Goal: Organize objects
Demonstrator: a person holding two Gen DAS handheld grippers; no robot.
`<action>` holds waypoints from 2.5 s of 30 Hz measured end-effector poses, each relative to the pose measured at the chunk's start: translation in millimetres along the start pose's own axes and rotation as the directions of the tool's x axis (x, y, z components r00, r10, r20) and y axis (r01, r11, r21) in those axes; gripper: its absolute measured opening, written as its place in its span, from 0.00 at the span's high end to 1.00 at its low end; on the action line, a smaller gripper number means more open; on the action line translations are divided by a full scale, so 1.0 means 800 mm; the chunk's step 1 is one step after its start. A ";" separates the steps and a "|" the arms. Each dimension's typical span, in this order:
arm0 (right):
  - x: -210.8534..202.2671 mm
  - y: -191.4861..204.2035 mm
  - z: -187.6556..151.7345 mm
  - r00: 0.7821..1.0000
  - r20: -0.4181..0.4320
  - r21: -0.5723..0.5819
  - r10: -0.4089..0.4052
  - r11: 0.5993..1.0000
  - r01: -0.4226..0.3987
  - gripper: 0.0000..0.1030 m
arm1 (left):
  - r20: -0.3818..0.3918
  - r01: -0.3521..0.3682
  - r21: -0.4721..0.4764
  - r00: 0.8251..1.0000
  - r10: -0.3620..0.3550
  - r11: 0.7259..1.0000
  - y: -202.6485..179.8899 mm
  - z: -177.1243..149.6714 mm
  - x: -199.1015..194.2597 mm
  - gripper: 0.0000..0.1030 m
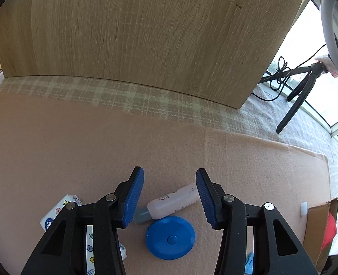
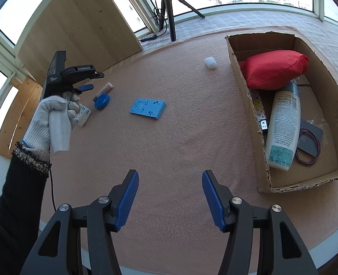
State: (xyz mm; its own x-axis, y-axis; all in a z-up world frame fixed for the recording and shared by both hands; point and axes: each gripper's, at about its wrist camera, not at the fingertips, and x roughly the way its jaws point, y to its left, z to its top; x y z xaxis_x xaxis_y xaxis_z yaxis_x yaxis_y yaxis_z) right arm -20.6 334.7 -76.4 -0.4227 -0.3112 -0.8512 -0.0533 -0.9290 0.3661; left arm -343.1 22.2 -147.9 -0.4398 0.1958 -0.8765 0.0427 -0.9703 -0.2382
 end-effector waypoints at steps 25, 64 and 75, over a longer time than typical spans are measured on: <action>0.030 0.022 0.015 0.998 -0.033 -0.047 0.048 0.998 -0.049 0.48 | -0.068 0.126 0.153 0.991 -0.117 0.980 -0.032 -0.123 -0.022 0.73; 0.087 0.049 0.036 0.991 -0.087 -0.064 0.099 0.992 -0.104 0.48 | -0.019 0.184 0.229 0.983 -0.184 0.956 0.012 -0.259 -0.171 0.71; 0.102 0.098 0.015 0.972 -0.151 -0.122 0.180 0.972 -0.199 0.63 | -0.029 0.160 0.178 0.987 -0.157 0.971 0.038 -0.221 -0.138 0.71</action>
State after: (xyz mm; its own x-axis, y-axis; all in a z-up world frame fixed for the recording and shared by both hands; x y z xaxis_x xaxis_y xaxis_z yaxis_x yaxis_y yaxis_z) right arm -70.2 238.6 -112.5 -0.2835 -0.5003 -0.8181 0.1429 -0.8656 0.4798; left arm -134.5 -3.6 -132.4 -0.4145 0.3502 -0.8400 -0.1884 -0.9360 -0.2973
